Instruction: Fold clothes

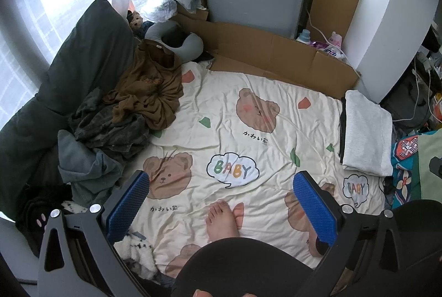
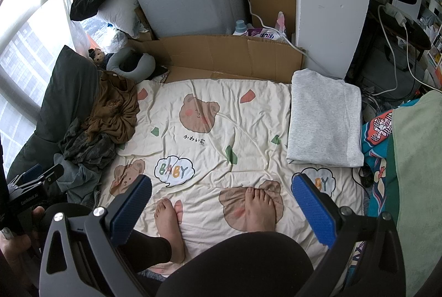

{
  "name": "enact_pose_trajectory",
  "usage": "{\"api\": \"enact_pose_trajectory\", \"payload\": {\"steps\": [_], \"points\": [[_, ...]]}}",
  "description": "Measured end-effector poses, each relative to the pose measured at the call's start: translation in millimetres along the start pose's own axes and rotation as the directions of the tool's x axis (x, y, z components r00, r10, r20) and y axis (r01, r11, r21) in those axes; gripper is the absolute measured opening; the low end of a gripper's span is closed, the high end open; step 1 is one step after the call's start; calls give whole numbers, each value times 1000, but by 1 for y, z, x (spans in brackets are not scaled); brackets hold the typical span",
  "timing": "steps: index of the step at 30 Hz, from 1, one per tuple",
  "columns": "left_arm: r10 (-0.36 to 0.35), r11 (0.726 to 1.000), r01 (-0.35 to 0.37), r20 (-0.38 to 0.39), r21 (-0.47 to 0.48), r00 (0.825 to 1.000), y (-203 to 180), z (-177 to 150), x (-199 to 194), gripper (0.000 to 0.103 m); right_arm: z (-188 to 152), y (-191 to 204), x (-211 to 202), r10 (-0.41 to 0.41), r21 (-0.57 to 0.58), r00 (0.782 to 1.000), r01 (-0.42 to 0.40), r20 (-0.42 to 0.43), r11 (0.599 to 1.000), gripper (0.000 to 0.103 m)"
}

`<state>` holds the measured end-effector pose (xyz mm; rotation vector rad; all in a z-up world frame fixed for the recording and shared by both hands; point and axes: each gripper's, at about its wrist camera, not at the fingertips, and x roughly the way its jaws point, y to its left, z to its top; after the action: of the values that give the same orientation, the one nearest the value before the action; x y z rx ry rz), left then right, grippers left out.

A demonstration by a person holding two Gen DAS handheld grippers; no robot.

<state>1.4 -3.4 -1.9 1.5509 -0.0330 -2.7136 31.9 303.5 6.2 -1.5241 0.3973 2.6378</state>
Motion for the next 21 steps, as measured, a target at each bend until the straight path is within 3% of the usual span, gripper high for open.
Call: {"api": "enact_pose_trajectory", "payload": {"steps": [21], "points": [[-20, 1000, 20, 4, -20, 1000, 2, 2, -2, 103, 0, 3, 0, -2, -4, 1000, 2, 2, 1000, 103]]}}
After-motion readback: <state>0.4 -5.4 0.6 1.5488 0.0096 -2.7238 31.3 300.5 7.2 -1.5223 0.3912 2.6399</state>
